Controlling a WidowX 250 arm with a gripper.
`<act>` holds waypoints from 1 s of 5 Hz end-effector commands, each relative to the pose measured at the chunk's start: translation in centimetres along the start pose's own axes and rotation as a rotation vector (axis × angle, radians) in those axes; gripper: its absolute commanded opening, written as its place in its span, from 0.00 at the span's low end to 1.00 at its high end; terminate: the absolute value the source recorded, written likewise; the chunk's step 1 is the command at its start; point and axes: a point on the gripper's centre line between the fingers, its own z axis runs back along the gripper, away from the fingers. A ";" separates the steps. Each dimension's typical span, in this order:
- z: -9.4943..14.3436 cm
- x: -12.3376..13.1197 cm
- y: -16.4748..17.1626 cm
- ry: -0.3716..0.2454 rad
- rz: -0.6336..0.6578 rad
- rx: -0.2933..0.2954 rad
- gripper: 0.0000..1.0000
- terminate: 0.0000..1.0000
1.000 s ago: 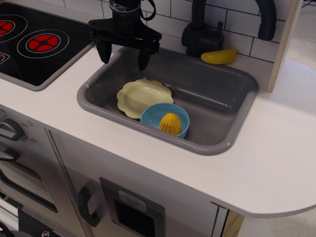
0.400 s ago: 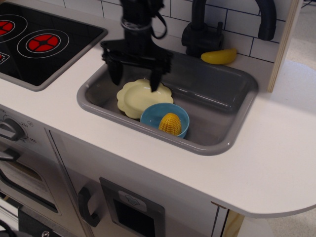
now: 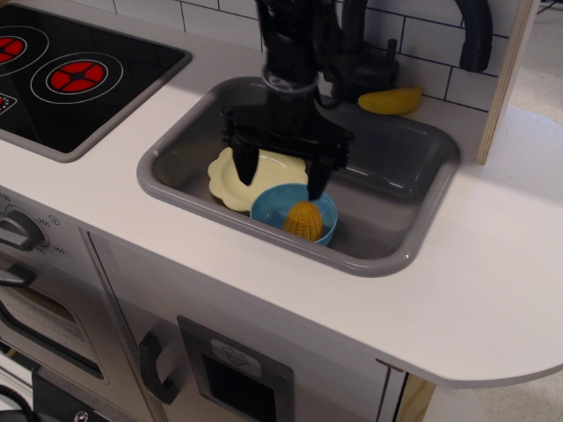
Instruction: Take corn out of bowl sink
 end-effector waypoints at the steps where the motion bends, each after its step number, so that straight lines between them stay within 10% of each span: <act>1: -1.0 -0.7 -1.7 -0.060 -0.034 0.032 1.00 0.00; 3: -1.8 -0.7 -1.6 -0.067 -0.003 0.037 1.00 0.00; 4: -1.9 -0.8 -1.5 -0.063 0.003 0.039 0.00 0.00; 5: -1.3 -0.7 -1.0 -0.066 0.015 0.023 0.00 0.00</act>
